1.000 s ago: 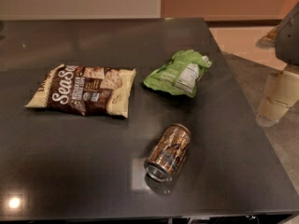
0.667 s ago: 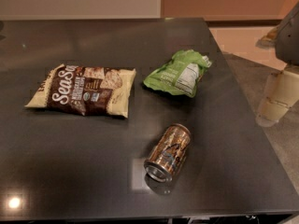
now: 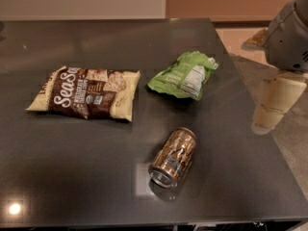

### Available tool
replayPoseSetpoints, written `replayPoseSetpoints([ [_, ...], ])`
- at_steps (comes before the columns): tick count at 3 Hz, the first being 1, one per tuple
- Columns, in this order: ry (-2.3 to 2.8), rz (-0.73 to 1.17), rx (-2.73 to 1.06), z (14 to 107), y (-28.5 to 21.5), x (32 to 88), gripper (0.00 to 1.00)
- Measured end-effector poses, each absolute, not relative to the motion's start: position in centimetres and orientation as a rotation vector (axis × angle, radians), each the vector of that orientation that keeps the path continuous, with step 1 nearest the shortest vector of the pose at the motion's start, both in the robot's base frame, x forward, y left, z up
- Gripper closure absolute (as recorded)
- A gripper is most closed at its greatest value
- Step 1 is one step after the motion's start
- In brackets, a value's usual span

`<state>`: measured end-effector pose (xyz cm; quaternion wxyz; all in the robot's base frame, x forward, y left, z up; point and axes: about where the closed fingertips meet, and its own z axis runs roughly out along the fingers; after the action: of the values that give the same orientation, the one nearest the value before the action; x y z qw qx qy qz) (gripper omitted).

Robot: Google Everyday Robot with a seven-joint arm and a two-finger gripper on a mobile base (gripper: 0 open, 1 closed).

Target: Move orange can near green rice chip bag

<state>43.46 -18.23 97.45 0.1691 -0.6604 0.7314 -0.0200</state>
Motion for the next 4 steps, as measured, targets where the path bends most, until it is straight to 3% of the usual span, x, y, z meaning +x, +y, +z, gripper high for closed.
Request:
replayPoseSetpoints([
  [2,1.719,0.194,-2.123,95.4,-11.2,42.9,0.00],
  [4,1.445,0.239,-2.319,91.5,-7.1,41.4,0.00],
])
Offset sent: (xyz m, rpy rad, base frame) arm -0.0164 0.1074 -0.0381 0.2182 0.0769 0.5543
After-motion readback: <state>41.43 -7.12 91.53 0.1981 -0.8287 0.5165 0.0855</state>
